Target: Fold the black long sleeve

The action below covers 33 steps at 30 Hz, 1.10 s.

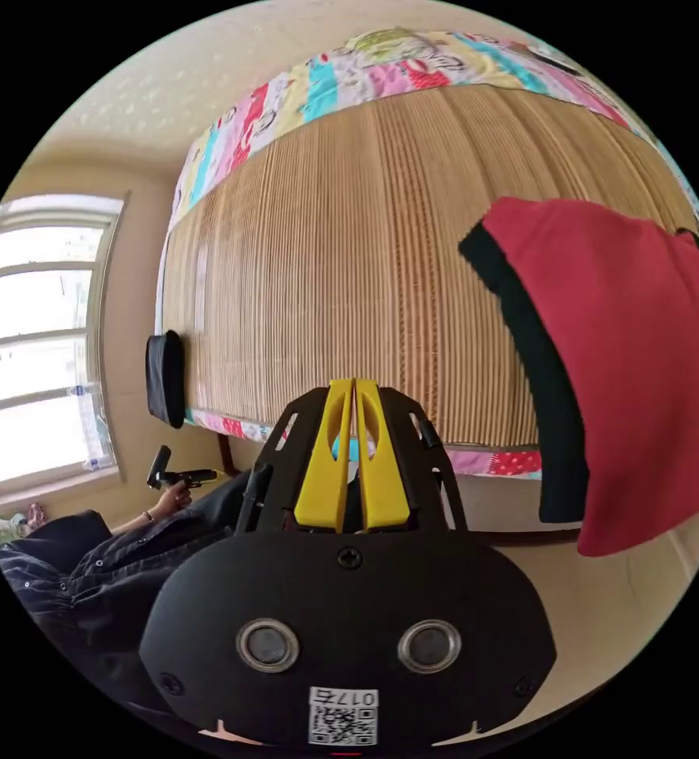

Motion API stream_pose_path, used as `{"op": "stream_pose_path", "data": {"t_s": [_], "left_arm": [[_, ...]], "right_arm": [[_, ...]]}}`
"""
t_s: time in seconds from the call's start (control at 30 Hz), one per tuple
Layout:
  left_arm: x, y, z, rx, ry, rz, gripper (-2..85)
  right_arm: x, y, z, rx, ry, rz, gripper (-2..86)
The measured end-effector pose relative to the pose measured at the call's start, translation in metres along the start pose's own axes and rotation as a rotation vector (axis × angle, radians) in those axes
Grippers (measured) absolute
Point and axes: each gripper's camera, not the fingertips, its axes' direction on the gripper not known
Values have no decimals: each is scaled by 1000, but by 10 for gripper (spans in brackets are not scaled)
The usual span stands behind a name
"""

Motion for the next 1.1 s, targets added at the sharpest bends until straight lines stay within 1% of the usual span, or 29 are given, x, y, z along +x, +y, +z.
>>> {"op": "stream_pose_path", "data": {"t_s": [0.07,0.17,0.3,0.47,0.57,0.63,0.73,0.8,0.9,1.03,1.1], "left_arm": [[35,-10,12,-8,-26,53,25],[88,-18,32,-3,-43,124,22],[133,-13,58,13,-61,194,19],[130,-5,91,15,-134,181,15],[95,6,99,67,-91,81,15],[56,20,104,120,20,-34,15],[7,37,112,177,118,-169,13],[-17,46,118,205,154,-223,11],[-46,58,127,266,213,-251,9],[-73,69,140,357,267,-230,0],[-82,71,143,411,315,-202,-1]], "right_arm": [[26,28,-64,148,-2,96,6],[60,68,-127,299,-21,240,7],[100,113,-180,436,-52,396,8],[132,159,-227,604,-81,611,15],[127,164,-236,634,-79,691,16],[118,163,-236,641,-106,706,15],[95,159,-233,637,-128,724,11],[79,160,-232,647,-152,723,8],[47,168,-244,777,-315,589,4],[-4,173,-280,981,-556,383,3],[-33,168,-299,1035,-638,274,3]]}}
